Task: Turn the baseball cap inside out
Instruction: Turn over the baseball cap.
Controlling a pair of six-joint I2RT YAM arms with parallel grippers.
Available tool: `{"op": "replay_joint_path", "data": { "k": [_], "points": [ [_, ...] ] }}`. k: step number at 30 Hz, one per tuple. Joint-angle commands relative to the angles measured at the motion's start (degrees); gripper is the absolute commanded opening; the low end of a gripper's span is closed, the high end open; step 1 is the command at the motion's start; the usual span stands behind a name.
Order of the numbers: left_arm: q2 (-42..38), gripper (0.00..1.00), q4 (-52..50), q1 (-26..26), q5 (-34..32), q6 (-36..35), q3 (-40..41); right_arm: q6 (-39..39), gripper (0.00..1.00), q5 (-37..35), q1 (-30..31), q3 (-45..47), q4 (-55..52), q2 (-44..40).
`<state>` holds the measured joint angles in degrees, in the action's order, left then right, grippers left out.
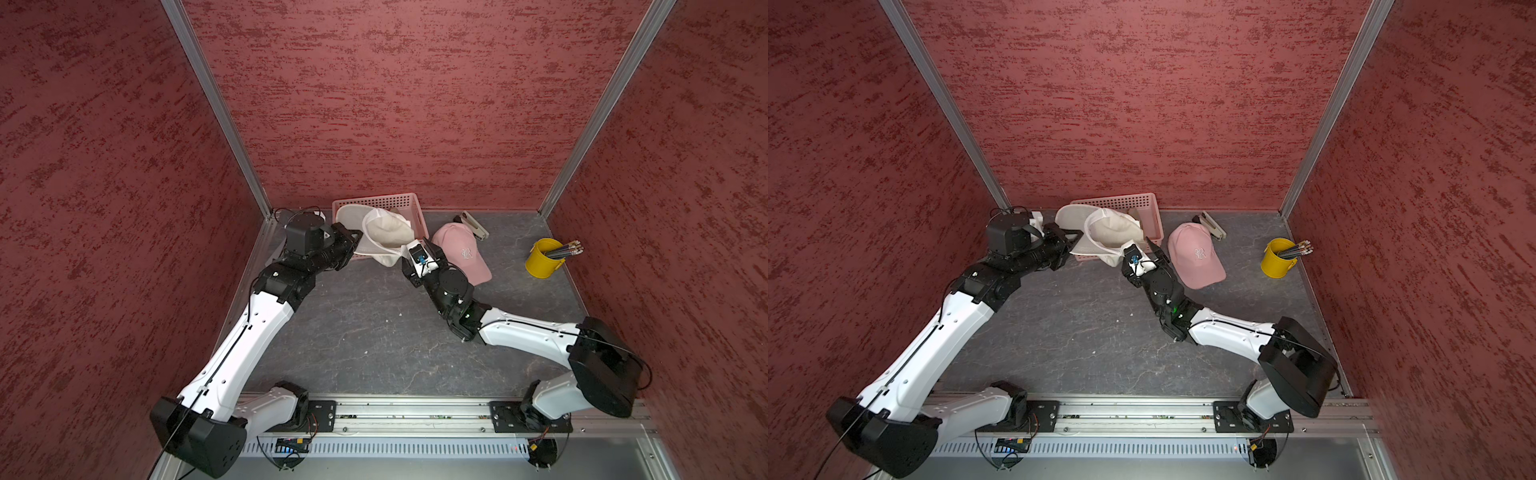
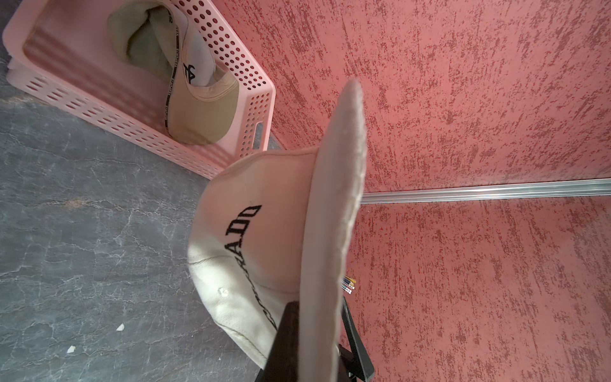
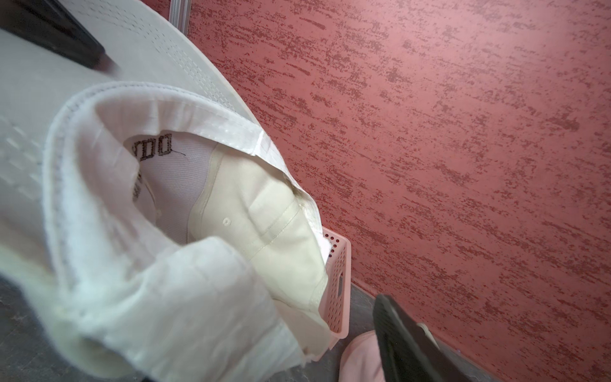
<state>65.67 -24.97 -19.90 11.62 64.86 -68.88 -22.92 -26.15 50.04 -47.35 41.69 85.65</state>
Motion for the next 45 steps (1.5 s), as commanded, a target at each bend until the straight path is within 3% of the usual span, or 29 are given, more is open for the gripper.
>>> {"op": "replay_joint_path", "data": {
  "k": [1,5,8,14,20,24,27,31,35,38,42,45],
  "points": [
    [-0.81,0.0,2.06,-0.07,0.63,-0.66,0.48,1.23,0.7,1.98,-0.34,-1.02,-0.11,1.5],
    [-0.85,0.0,2.15,-0.03,1.75,-0.86,0.69,1.13,0.66,2.3,-0.62,-1.57,-0.81,2.16],
    [-0.99,0.0,1.79,0.49,2.97,-2.75,0.3,2.0,0.45,4.67,-1.41,-0.96,-3.16,1.06],
    [1.33,0.0,2.16,5.04,13.33,-6.62,-0.44,3.36,0.18,11.67,-2.31,3.79,-8.35,-6.88],
    [3.17,0.0,-2.04,11.14,19.15,-14.83,-3.93,5.55,0.09,23.81,-2.4,6.97,-22.23,-15.53],
    [7.26,0.0,-10.5,12.69,19.51,-25.6,-11.02,6.63,0.08,33.61,-2.42,4.64,-35.6,-16.7],
    [9.88,0.0,-12.88,12.85,22.55,-29.71,-14.62,7.79,0.05,39.56,-2.32,4.22,-40.75,-15.51],
    [13.63,0.0,-17.2,11.69,26.22,-36.49,-20.13,8.15,0.06,49.83,-1.9,1.18,-47.73,-10.66],
    [15.85,0.0,-21.69,9.77,28.05,-41.92,-23.84,7.69,0.08,55.52,-1.62,-1.81,-51.24,-5.74],
    [15.36,0.0,-22.18,9.18,29.8,-43.79,-23.07,7.67,0.21,55.97,-2.07,-4.3,-54.14,-3.68],
    [14.16,0.0,-22.93,9.58,29.23,-45.41,-21.63,10.18,0.49,59.15,-5.57,-5.28,-55.31,-5.26],
    [14.24,0.0,-25.05,9.44,25.92,-46.7,-22.08,12.15,0.58,63.57,-8.54,-5.79,-56.72,-8.4]
  ]
}}
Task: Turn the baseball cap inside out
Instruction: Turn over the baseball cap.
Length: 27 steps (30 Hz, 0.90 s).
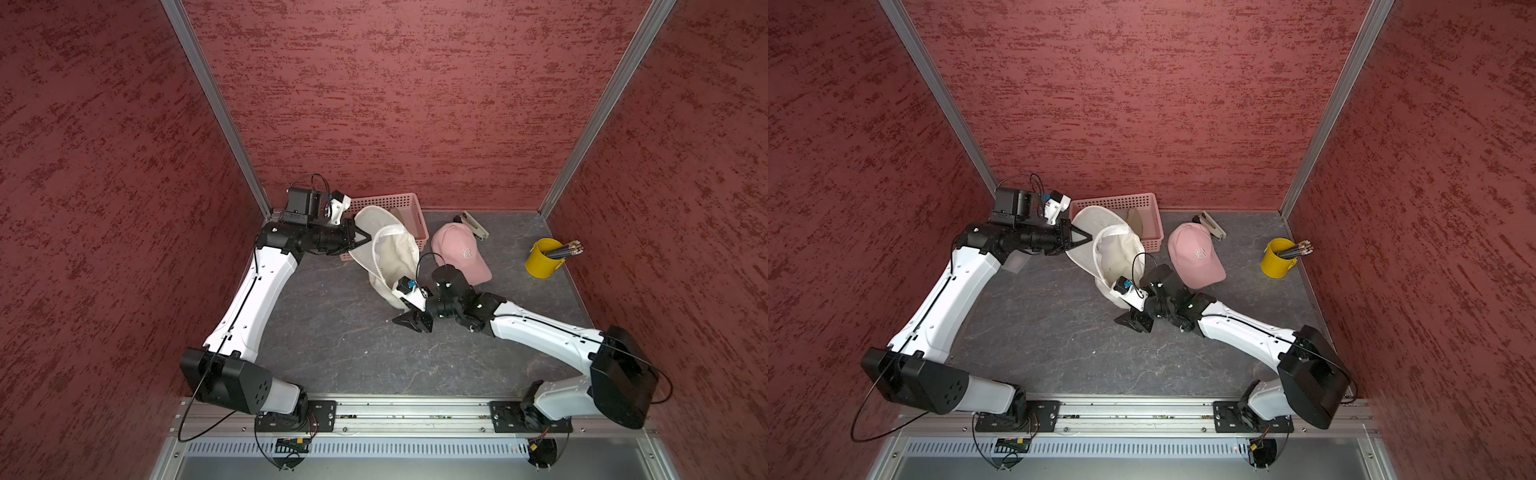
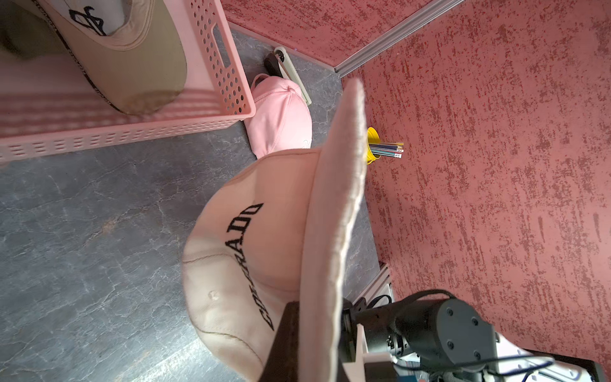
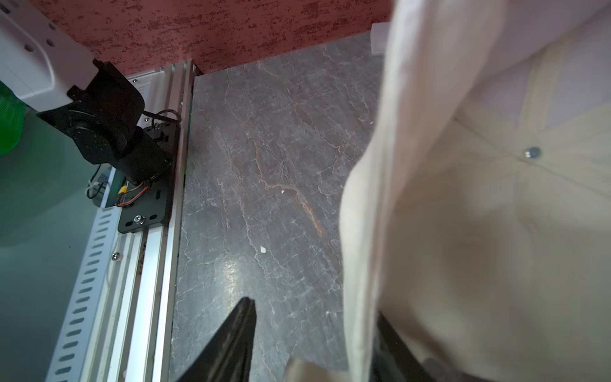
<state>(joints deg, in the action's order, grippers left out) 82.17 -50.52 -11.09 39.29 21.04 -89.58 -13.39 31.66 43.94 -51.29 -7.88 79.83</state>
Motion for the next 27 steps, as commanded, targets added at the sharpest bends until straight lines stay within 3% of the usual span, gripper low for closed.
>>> {"op": "replay_joint_path", "data": {
  "k": [1,10,13,15,18,20,27],
  "points": [
    [-2.28,0.0,0.19,0.68,-2.92,-3.1,-1.39,3.2,0.61,7.39,-3.21,-2.0,-7.7,-3.88],
    [-1.98,0.0,-1.14,-1.97,-8.01,-5.91,-2.75,9.44,0.67,13.64,-8.77,-4.43,-7.38,-6.81],
    [-1.63,0.0,-2.39,-4.02,-9.7,-6.92,-3.58,15.75,0.65,10.77,-9.94,-6.1,-1.98,-4.66],
    [-2.0,0.0,-1.62,-5.03,-10.57,-6.35,-3.23,20.64,0.56,8.97,-9.94,-8.18,2.41,-1.64],
    [-2.44,0.0,-0.32,-6.01,-11.91,-5.21,-2.5,26.83,0.33,8.2,-9.27,-9.77,9.76,2.28],
    [-2.3,0.0,0.37,-6.67,-12.5,-4.57,-2.28,29.01,0.26,6.65,-8.25,-10.2,13.6,3.31],
    [-1.35,0.0,3.78,-7.47,-13.12,-1.9,-1.75,30.26,0.18,4.57,-2.53,-12.56,18.25,9.85]
  ]
}}
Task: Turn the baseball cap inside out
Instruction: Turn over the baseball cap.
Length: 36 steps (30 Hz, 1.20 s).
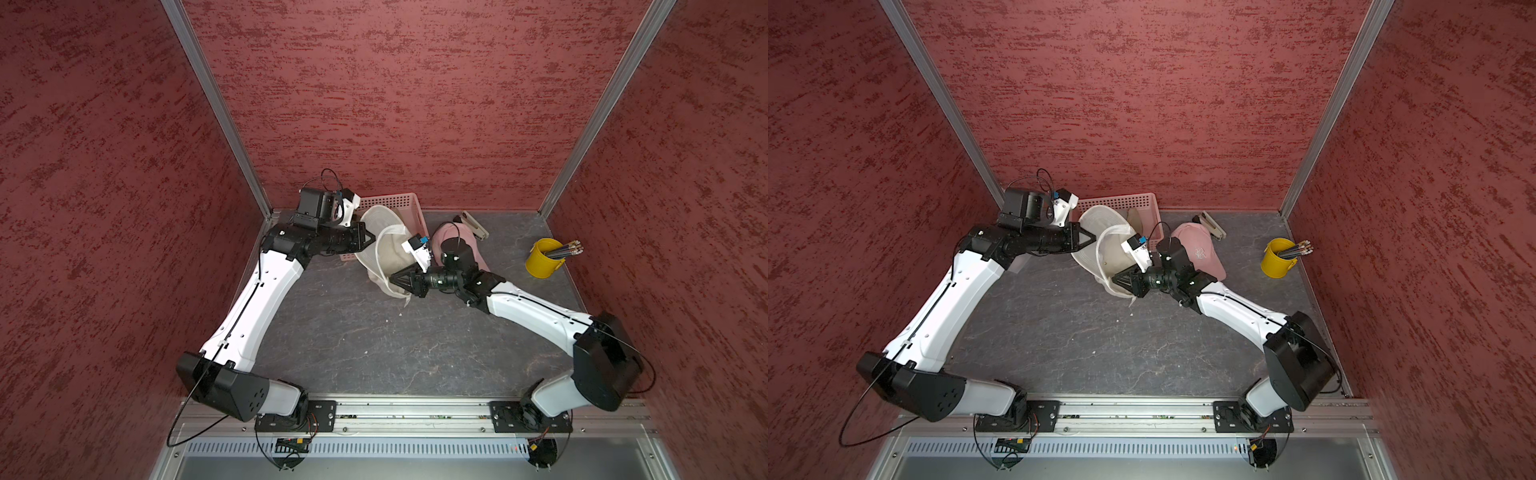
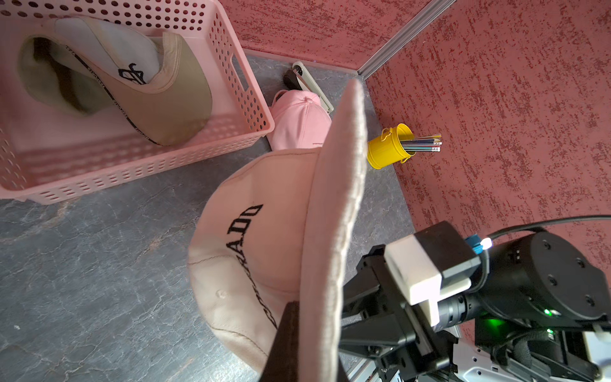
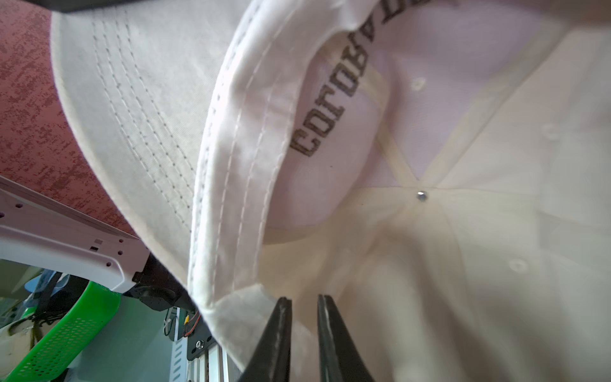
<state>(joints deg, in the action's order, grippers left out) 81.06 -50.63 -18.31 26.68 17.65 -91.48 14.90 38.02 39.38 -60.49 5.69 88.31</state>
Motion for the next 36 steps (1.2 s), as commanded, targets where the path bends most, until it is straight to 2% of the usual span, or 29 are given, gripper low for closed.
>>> {"op": "replay_joint_path", "data": {
  "k": [1,9,14,21,25,31,36],
  "points": [
    [0.01,0.0,4.31,-0.39,0.0,1.88,0.16,2.06,0.18,-1.92,2.58,-3.41,4.76,2.03],
    [-0.36,0.0,5.98,-0.18,-3.46,3.13,1.18,0.24,0.16,-2.46,4.29,-0.03,2.67,2.18],
    [-0.51,0.0,4.42,-0.05,-3.78,1.95,0.22,-1.88,0.17,-8.78,2.82,2.87,-1.95,-0.56],
    [-1.14,0.0,2.83,-4.57,-6.55,0.37,1.95,1.55,0.16,-17.73,-1.49,-0.6,0.58,-3.6],
    [-1.61,0.0,3.36,-5.93,-6.63,1.11,2.87,3.7,0.16,-21.32,-2.73,-4.0,3.55,-1.71],
    [-2.63,0.0,3.95,-6.66,-5.43,1.85,3.23,8.29,0.18,-19.78,-5.4,-8.07,5.69,4.87],
    [-4.28,0.0,5.62,-6.41,-3.13,3.07,4.29,9.5,0.2,-20.84,-6.16,-7.62,5.6,9.41]
  ]
}}
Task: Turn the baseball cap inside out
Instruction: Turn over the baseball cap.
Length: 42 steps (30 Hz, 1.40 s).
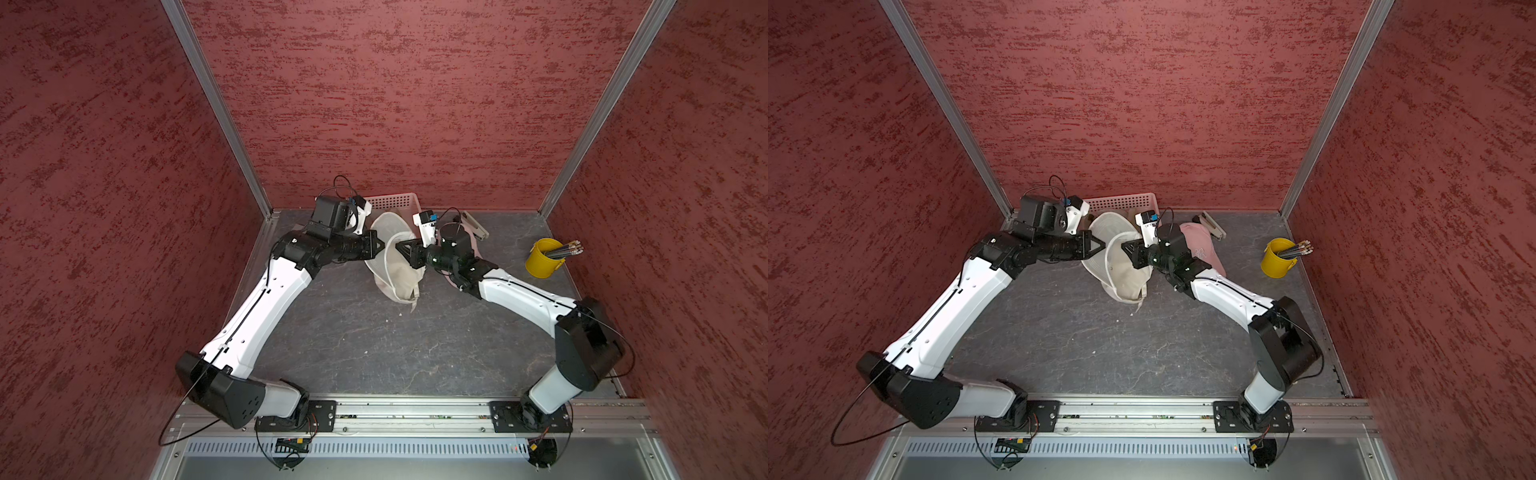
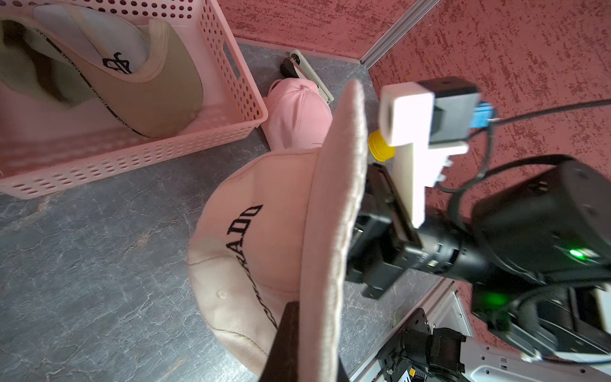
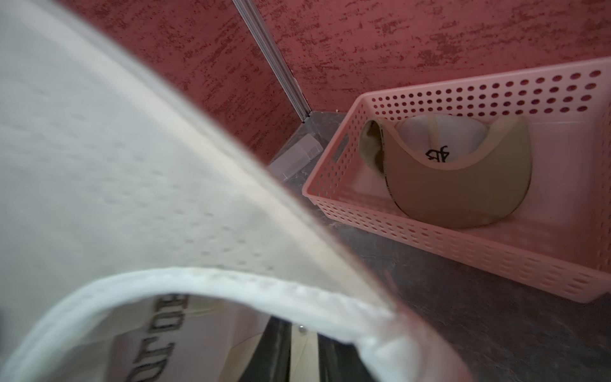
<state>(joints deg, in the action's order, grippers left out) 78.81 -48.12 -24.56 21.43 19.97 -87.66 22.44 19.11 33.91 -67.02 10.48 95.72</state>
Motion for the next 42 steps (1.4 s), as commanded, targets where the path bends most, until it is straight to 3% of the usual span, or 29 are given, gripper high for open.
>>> {"op": "replay_joint_path", "data": {
  "k": [1,5,7,10,14,18,20,22,26,30,33,42],
  "points": [
    [-2.31,0.0,3.41,-0.11,2.59,1.08,0.55,2.35,0.2,-2.15,-1.05,-0.57,1.13,2.81],
    [-3.46,0.0,4.2,0.46,2.55,1.83,0.82,2.78,0.23,-2.25,-1.66,1.48,1.38,3.64],
    [-3.46,0.0,3.92,1.07,1.03,1.61,0.89,2.16,0.31,-0.18,-1.64,2.53,1.37,1.46],
    [-2.5,0.0,4.39,2.07,0.09,1.24,1.49,0.63,0.52,7.64,-1.58,4.21,3.47,-2.51],
    [-1.06,0.0,5.39,3.17,-0.01,0.63,2.22,-0.07,0.62,17.89,-1.62,2.38,0.18,-4.85],
    [-0.37,0.0,5.75,5.01,2.84,-0.66,2.15,-0.79,0.65,26.83,-1.92,4.14,0.15,-9.0],
    [0.23,0.0,4.9,6.67,9.78,-3.75,1.6,-1.06,0.65,27.0,-3.64,6.36,0.18,-11.93],
    [0.71,0.0,3.4,8.99,17.99,-8.63,1.11,-0.99,0.66,29.61,-8.03,8.49,-0.21,-15.57],
    [1.84,0.0,-1.93,12.57,27.29,-21.76,-0.28,-0.62,0.65,35.07,-18.01,11.85,-1.26,-17.74],
    [4.03,0.0,-8.56,12.6,27.95,-33.88,-3.8,-1.47,0.63,34.72,-23.32,14.23,-1.45,-18.18],
    [5.18,0.0,-12.43,12.69,29.4,-40.65,-5.35,-3.67,0.61,36.47,-23.96,14.51,-0.26,-16.75],
    [7.2,0.0,-17.47,11.46,31.42,-46.6,-7.53,-18.35,0.61,48.58,-23.89,16.81,-4.49,-17.95]
  ]
}}
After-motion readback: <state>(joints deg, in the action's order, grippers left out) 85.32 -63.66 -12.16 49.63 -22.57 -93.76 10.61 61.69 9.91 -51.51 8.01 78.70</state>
